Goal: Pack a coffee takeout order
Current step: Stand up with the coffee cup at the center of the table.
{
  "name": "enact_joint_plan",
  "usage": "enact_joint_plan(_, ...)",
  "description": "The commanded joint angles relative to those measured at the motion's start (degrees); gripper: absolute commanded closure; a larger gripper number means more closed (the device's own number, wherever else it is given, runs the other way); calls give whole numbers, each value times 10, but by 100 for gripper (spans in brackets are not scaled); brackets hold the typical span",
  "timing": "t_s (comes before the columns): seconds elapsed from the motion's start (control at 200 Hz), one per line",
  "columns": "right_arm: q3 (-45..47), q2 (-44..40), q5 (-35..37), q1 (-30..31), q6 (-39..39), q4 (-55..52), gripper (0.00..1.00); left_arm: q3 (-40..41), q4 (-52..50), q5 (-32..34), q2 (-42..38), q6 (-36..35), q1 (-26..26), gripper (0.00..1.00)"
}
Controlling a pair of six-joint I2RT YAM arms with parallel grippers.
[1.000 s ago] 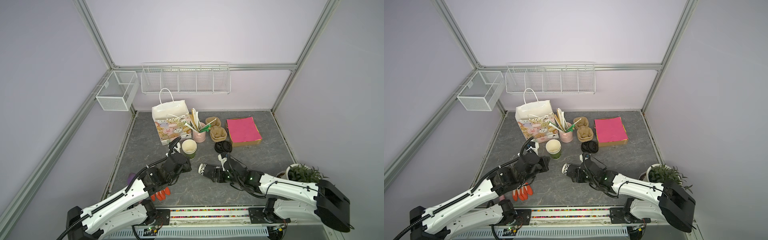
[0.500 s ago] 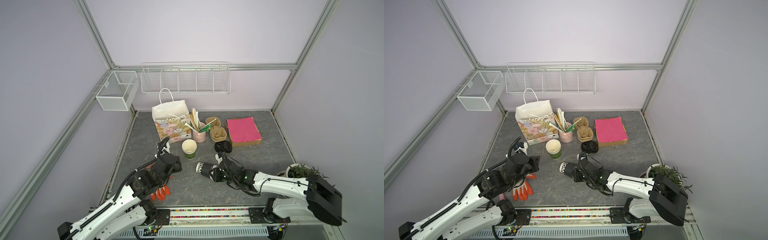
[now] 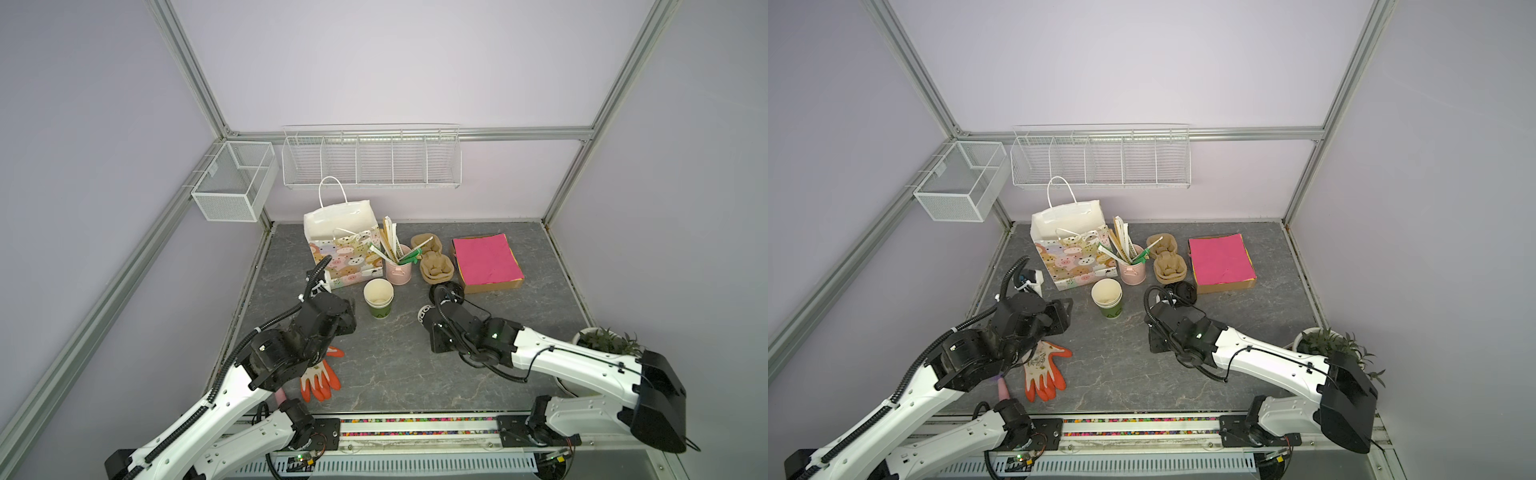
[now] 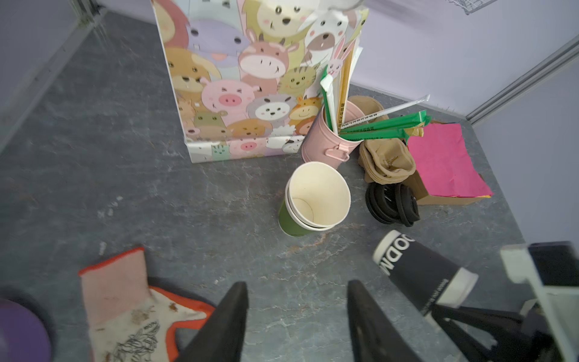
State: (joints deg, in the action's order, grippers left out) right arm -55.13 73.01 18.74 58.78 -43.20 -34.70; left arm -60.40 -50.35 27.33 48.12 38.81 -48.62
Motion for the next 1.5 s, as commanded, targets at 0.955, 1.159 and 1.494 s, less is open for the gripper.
enact_joint_plan(0.955,-173,186,-98,-73,240,-411,92,38,1,-52,-12,-144,153,9)
enact_joint_plan(1.159,-193,201,-99,-80,256,-421,76,38,1,-54,-10,-145,153,9)
enact_joint_plan(1.494,-269,174,-75,-87,262,-442,52,38,0,-56,-7,-145,154,8)
